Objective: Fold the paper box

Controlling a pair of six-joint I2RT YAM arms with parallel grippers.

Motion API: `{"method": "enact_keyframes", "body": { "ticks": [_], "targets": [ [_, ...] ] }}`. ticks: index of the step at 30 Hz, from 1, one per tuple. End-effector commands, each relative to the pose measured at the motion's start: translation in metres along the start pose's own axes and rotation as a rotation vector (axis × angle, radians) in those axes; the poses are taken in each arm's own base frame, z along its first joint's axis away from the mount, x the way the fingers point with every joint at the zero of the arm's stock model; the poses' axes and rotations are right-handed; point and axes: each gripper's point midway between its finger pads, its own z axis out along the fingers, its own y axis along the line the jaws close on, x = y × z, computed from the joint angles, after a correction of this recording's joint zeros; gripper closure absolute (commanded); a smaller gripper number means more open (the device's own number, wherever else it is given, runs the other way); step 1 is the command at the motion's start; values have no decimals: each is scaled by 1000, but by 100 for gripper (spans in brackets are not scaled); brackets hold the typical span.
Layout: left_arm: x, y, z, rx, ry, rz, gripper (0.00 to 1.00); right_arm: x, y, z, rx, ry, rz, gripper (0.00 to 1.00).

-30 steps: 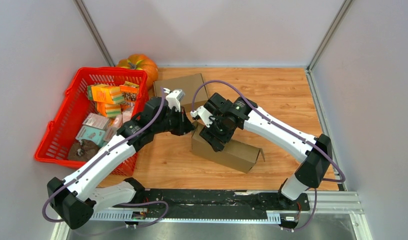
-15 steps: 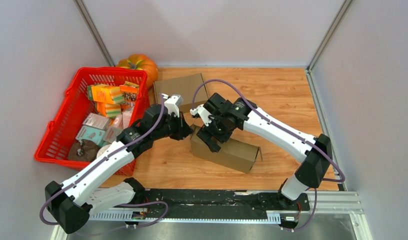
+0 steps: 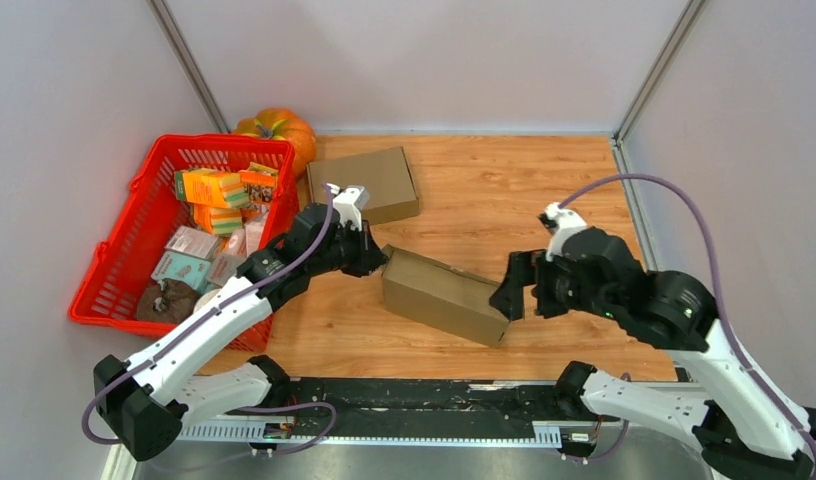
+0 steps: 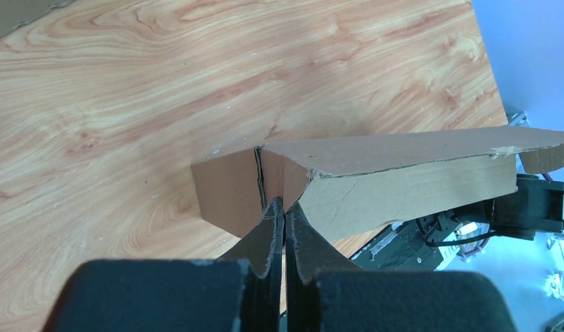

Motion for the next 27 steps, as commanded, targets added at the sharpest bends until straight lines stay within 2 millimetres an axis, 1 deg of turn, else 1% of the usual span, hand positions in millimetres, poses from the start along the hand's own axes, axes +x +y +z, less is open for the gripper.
{"method": "enact_keyframes", "body": {
  "ticks": [1,2,3,4,5,6,7,9,10,11,13,15,16,19,20,21,22,25,27],
  "targets": [
    [2,-2,0,-3,41,13,100,22,-55,-4,304,18,160,16],
    [1,-2,0,-5,42,16,100,26,-58,-4,316,36,146,22],
    [1,-2,0,-6,44,16,100,30,-54,-1,296,61,144,28],
    [2,-1,0,-10,51,18,100,31,-53,2,288,68,147,46],
    [3,-1,0,-12,55,22,100,32,-52,9,277,61,148,52],
    [2,-1,-1,-15,54,23,100,31,-54,10,283,49,138,55],
    [2,-1,-1,-16,53,23,100,30,-57,12,294,43,133,62],
    [3,-1,-1,-14,56,25,100,33,-66,14,343,53,109,68],
    [3,-1,-1,-13,58,25,100,36,-68,17,357,74,96,72],
    [4,-2,-1,-9,60,23,100,41,-72,18,376,95,91,72],
    [5,-2,0,-6,67,20,100,44,-77,20,396,99,89,72],
    [6,-1,0,-9,72,21,100,40,-77,19,394,79,76,72],
    [7,0,-1,-11,74,23,100,33,-73,13,378,60,76,69],
    [10,3,-2,-21,73,25,100,27,-63,-1,318,47,61,50],
    [11,3,-1,-22,75,27,100,31,-66,-7,331,66,57,47],
    [11,4,-1,-23,75,26,100,31,-71,-10,359,58,65,46],
    [11,4,0,-23,77,27,100,37,-76,-11,383,79,63,46],
    [11,2,0,-17,85,26,100,46,-80,-5,389,101,58,45],
    [11,2,0,-17,83,25,100,46,-85,-3,410,96,45,44]
  ]
}}
